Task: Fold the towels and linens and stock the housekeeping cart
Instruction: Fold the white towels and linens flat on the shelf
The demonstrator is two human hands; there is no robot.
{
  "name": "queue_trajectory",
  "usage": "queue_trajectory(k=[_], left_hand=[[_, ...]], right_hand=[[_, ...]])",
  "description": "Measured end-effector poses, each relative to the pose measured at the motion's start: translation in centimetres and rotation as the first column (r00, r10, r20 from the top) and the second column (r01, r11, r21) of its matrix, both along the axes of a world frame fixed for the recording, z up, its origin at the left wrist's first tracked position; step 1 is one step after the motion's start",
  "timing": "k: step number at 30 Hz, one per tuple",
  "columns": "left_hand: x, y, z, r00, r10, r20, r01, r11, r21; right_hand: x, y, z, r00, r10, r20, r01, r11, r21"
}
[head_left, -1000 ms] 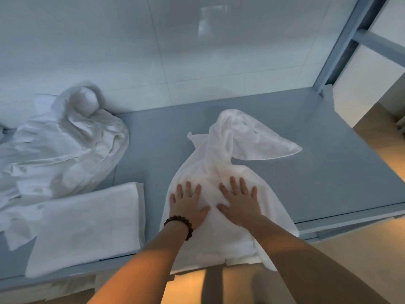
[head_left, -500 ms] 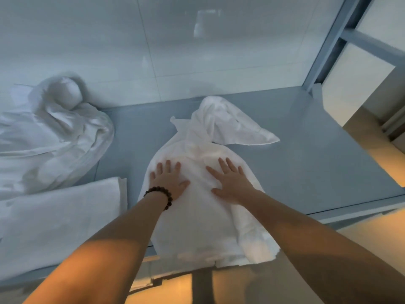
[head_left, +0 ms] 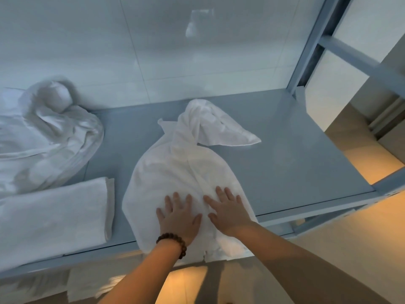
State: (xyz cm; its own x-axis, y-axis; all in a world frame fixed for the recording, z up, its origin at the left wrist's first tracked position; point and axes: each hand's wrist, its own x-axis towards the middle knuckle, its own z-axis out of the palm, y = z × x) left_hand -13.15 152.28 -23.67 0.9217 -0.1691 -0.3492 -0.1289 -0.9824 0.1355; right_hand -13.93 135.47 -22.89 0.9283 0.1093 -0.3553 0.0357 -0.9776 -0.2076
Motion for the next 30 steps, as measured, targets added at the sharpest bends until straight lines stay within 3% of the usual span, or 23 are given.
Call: queue_trajectory(k=[8, 17, 22, 25, 30], left_hand=[[5.1, 0.8, -0.9, 1.000, 0.009, -0.025, -0.010, 1.000, -0.024], [11.0, 2.0, 0.4, 0.997, -0.024, -0.068, 0.024, 1.000, -0.002], [6.2, 1.7, 1.4, 0.992, 0.042, 0.120, -0.034, 0.997, -0.066], [0.5, 0.9, 1.2, 0.978, 0.005, 0.209, 0.007, 0.998, -0.057], [-2.0, -0.1, 0.0, 1.000, -0.019, -0.015, 0.019, 1.000, -0.012]], right_hand=[[3.8, 0.0, -0.9, 0.999, -0.010, 0.037, 0.011, 1.000, -0.017], [8.6, -0.2, 1.1, 0.997, 0.038, -0.074, -0.037, 0.999, 0.014], [4.8, 0.3, 1.3, 0.994, 0.024, 0.104, -0.036, 0.992, 0.121], [1.3, 0.7, 0.5, 0.966, 0.053, 0.255, -0.078, 0.993, 0.089], [-0.1, 1.3, -0.6, 0.984, 0.059, 0.166, -0.064, 0.998, 0.022]])
